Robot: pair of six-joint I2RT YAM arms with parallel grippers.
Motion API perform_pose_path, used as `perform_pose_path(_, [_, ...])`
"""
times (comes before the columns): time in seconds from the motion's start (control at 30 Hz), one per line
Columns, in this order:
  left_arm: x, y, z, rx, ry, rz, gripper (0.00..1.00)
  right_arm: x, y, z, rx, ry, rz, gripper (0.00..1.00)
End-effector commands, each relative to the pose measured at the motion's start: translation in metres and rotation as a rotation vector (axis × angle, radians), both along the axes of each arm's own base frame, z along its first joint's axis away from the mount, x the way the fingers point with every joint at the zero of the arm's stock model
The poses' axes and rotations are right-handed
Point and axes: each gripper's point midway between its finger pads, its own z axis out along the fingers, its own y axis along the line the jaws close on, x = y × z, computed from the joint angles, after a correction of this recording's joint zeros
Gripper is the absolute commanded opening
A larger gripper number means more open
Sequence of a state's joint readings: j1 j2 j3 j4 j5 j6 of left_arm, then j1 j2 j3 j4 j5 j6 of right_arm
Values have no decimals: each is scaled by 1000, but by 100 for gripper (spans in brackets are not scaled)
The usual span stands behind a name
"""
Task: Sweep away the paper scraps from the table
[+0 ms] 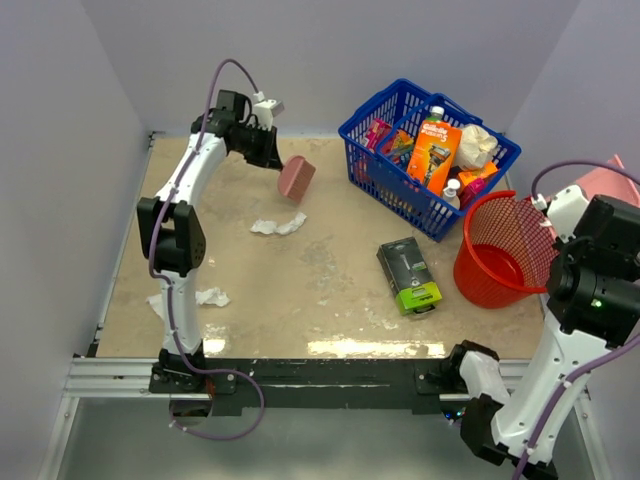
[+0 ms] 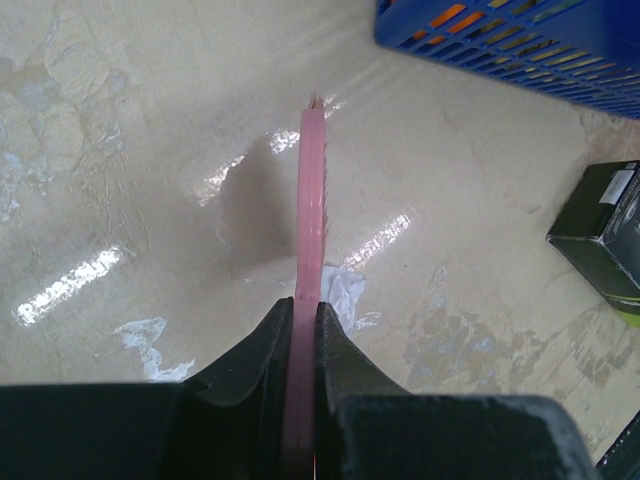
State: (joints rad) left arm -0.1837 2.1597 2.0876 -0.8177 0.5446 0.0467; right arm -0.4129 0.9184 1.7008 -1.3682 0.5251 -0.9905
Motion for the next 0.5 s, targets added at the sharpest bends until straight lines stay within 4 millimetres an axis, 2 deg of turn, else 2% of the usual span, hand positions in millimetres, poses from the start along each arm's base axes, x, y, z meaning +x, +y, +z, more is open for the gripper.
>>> perform_pose_path(0.0, [3, -14, 29, -11, -87, -34, 0, 1, -10, -3, -34, 163, 14, 0])
perform_pose_path(0.13, [-1, -20, 30, -13, -89, -45, 0, 15, -17, -7, -50, 235, 41, 0])
perform_pose_path(0.17, [-1, -21, 32, -15, -95, -46, 0, 20, -20, -17, -46, 276, 52, 0])
perform_pose_path(0.23, [-1, -24, 35, -17, -105, -55, 0, 29, -31, -22, -90, 332, 52, 0])
perform_pose_path(0.27, [1, -25, 40, -19, -118, -58, 0, 32, -36, -39, -96, 404, 45, 0])
perform_pose_path(0.33, [1, -26, 45, -14, -135, -70, 0, 27, -44, -40, -154, 490, 16, 0])
perform_pose_path(0.47, [2, -21, 55, 11, -175, -64, 0, 30, -40, -18, -168, 429, 63, 0])
